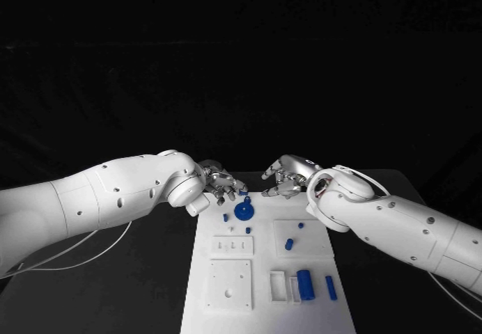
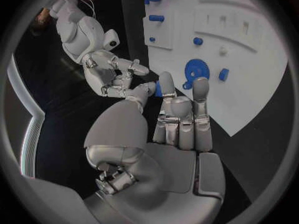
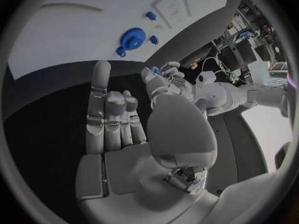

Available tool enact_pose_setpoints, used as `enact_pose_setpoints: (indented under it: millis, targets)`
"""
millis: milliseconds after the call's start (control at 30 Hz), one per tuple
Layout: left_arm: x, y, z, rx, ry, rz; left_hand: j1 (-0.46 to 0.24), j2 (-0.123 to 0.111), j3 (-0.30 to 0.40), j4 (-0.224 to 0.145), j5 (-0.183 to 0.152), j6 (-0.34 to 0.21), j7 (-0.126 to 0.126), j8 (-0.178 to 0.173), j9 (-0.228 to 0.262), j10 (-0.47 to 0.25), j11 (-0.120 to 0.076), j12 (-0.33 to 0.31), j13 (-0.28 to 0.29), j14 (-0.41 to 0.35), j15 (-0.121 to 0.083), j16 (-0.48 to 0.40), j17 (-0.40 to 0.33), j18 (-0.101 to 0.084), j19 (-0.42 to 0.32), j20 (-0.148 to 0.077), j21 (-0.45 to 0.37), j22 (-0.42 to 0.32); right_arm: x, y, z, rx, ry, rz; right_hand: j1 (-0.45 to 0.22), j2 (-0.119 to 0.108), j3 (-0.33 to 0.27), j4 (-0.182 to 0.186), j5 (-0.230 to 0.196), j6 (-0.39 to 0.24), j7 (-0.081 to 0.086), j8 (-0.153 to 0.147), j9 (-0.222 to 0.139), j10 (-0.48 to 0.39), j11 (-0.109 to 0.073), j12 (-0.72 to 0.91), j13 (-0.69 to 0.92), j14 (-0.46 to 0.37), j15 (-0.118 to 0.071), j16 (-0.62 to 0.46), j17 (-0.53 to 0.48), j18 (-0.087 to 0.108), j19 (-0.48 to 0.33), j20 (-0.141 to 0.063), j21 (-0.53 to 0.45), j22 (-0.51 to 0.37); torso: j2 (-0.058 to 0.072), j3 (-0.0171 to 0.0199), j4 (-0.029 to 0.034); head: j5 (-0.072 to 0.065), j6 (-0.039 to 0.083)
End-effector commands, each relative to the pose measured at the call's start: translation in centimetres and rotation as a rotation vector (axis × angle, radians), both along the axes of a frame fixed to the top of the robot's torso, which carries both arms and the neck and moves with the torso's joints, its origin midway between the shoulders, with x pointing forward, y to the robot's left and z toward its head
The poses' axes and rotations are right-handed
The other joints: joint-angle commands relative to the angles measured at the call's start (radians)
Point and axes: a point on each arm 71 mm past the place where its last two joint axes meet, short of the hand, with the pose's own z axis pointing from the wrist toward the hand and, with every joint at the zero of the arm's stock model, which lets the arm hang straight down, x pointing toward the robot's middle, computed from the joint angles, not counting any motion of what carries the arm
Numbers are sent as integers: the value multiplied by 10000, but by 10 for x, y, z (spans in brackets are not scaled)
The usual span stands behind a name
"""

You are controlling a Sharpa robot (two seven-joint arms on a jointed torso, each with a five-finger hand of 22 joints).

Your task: Assemble the parts on the task board

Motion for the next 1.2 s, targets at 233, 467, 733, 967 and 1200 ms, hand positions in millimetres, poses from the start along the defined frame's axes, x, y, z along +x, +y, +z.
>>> enact_pose_setpoints:
  millis: [233,467,733,967,1200]
  targets:
    - [-12,6,-4,548,-230,-39,-80,-127,985,-1107,127,758,-577,22,836,402,-120,92,78,328,-46,170,521,86,213,-52,-109,115,1,-55,3,196,-165,-456,-123,-22,332,-244,477,146,-21,-40,11,-137,-23,115,-379,-89,-1,-88,-162,185,126,97,-65,188,-66,17,-62,73,-133]
    - [-29,11,-11,1094,-521,139,-172,-219,998,-1162,382,953,-641,19,743,457,-152,404,96,638,-103,149,908,83,445,-104,-210,252,16,-87,14,1513,-356,-1448,-279,-25,572,-170,914,275,-44,-47,-8,-207,-64,-74,-753,-142,-32,-298,-382,155,123,67,-160,196,-121,92,-81,95,-345]
    - [-55,12,-20,1410,-760,376,-302,-261,902,-1102,446,1261,-756,37,913,490,-175,1261,181,1093,-171,428,1820,109,765,-137,-302,523,32,-107,19,2656,-541,-2411,-419,-49,558,-149,1168,212,-36,-43,-25,-631,-64,-761,-1767,-359,-26,-1098,-1228,139,-9,97,-511,20,-188,202,2,124,-674]
    - [-74,7,-32,1745,-930,292,-368,-273,913,-1043,516,1438,-816,36,1270,490,-172,1951,-14,1320,-118,687,2751,194,918,-12,-461,880,42,-116,22,3177,-542,-3040,-358,-34,614,-293,1271,190,-25,-43,-27,-692,-60,-741,-1884,-384,-30,-1096,-1316,131,25,84,-602,-24,-252,201,126,-13,-830]
    - [-83,3,-44,1855,-796,179,-397,-271,926,-1115,525,1494,-839,43,1436,497,-186,2141,-205,1355,-99,705,3025,276,991,58,-619,1208,47,-117,22,3296,-458,-3249,-423,-15,640,-384,1281,218,-31,-44,-24,-719,-63,-703,-1938,-405,-32,-1076,-1357,122,37,79,-642,-21,-278,204,133,-64,-956]
